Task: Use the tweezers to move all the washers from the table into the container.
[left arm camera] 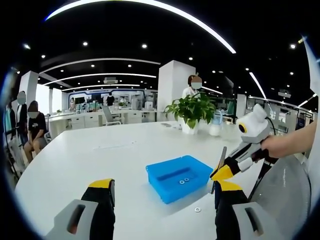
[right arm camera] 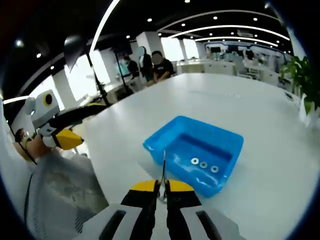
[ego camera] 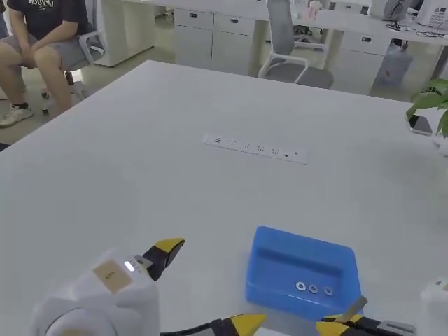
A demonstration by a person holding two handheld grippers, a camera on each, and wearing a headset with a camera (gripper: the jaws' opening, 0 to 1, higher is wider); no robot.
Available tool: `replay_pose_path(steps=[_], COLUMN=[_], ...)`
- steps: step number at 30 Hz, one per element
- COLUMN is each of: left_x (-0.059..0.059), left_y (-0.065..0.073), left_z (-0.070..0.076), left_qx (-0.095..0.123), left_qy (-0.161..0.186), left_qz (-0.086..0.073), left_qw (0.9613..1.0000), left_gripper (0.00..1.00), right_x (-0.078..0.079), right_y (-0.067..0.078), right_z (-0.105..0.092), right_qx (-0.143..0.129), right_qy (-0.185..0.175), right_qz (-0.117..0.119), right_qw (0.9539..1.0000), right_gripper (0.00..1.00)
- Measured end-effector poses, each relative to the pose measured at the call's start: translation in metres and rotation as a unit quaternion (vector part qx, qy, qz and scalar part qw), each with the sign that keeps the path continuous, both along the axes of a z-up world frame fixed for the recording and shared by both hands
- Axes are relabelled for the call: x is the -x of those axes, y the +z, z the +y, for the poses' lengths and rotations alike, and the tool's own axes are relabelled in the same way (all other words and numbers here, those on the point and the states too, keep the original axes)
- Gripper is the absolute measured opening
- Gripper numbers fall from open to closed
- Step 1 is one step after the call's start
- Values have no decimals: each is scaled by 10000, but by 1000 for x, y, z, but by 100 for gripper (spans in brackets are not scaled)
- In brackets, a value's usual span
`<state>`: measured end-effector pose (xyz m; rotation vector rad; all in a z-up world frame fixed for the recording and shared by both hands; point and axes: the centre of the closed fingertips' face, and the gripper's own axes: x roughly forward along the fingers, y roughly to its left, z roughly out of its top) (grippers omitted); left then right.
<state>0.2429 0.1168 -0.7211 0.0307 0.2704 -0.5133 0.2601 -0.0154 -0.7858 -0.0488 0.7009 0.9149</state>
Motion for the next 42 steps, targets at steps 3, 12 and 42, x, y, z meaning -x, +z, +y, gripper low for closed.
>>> replay_pose_path(steps=[3, 12, 42], left_x=[0, -2, -1], left_y=[1, 2, -2], left_z=[1, 6, 4], left_qx=[32, 59, 13], left_qy=[29, 139, 102], left_qz=[-5, -28, 30], left_qw=[10000, 9999, 9999], left_gripper=[84, 83, 83], right_x=[0, -6, -49], right_y=[9, 39, 54], right_z=[-1, -1, 11], right_qx=[36, -256, -434], right_qy=[-40, -476, -298], right_qz=[-103, -335, -508], right_qw=[9999, 9980, 9973], right_gripper=[3, 3, 3])
